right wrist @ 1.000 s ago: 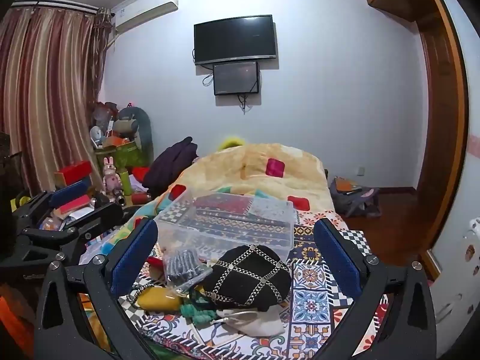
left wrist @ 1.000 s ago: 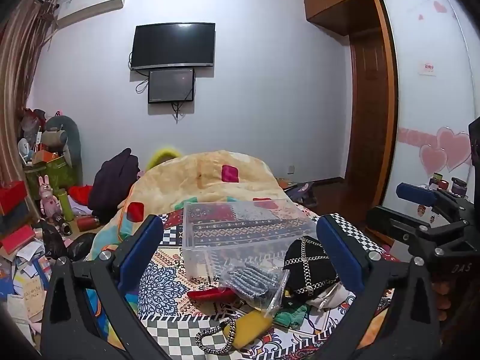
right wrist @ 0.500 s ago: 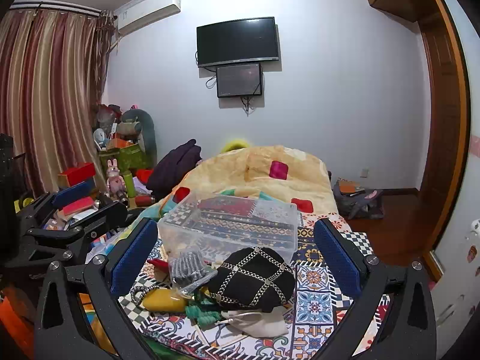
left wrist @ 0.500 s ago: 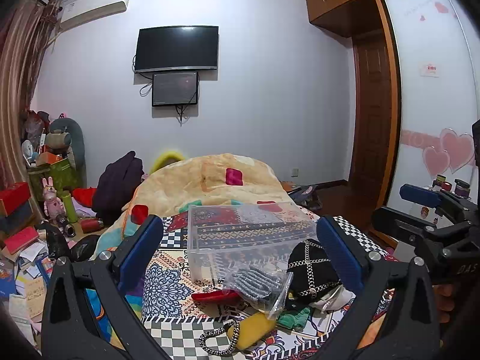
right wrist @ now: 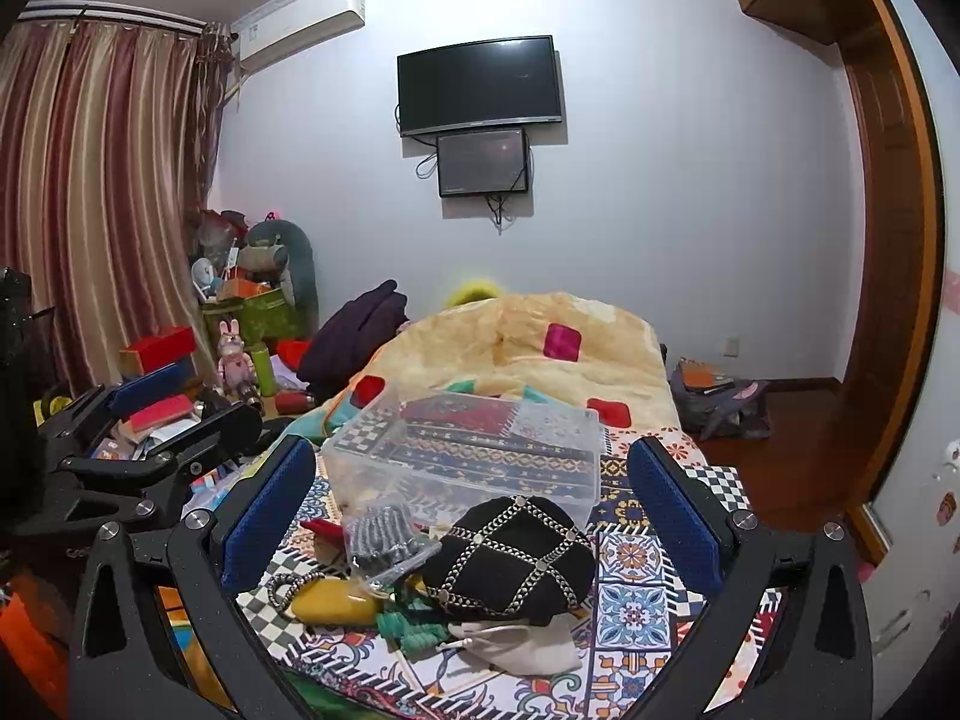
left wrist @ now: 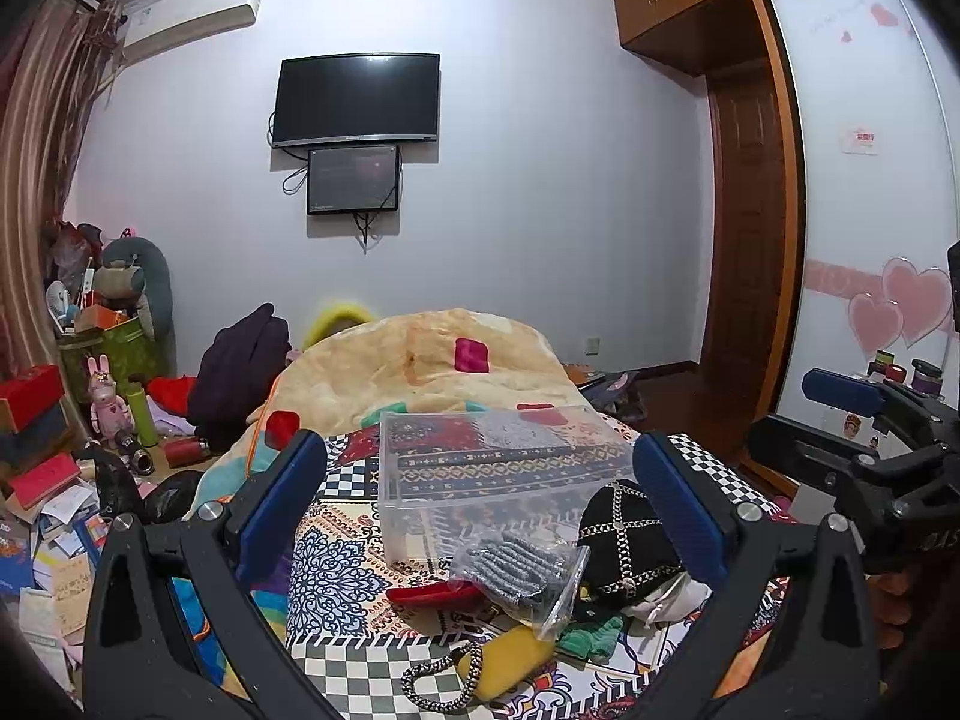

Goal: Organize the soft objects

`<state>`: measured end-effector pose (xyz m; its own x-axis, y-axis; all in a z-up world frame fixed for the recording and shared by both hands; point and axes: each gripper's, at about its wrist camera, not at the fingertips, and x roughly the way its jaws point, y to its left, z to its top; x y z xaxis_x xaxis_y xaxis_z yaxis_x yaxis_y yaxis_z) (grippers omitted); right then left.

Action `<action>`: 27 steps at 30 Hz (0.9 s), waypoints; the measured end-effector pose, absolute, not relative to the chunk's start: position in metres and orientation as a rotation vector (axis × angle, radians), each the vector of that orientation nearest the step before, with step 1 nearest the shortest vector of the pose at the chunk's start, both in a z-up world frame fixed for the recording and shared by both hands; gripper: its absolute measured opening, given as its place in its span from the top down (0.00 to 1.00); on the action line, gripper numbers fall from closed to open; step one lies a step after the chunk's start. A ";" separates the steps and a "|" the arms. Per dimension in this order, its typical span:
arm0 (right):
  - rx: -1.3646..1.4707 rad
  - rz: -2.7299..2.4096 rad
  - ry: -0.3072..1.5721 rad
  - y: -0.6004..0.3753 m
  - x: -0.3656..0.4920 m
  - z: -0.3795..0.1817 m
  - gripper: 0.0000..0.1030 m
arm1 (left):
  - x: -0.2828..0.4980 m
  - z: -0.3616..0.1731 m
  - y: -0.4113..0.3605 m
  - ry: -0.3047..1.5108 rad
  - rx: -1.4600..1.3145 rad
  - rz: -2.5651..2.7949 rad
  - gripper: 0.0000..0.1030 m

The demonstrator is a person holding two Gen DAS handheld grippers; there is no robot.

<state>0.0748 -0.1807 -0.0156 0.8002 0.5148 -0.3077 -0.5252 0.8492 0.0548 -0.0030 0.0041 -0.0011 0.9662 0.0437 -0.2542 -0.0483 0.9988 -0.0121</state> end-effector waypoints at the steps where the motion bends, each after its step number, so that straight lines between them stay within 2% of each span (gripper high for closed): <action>1: -0.034 0.557 0.321 -0.181 0.075 -0.016 0.00 | -0.003 -0.002 0.003 0.257 -0.017 0.048 0.00; 27: -0.016 0.572 0.315 -0.181 0.074 -0.017 0.00 | -0.001 -0.001 0.000 0.257 -0.014 0.054 0.00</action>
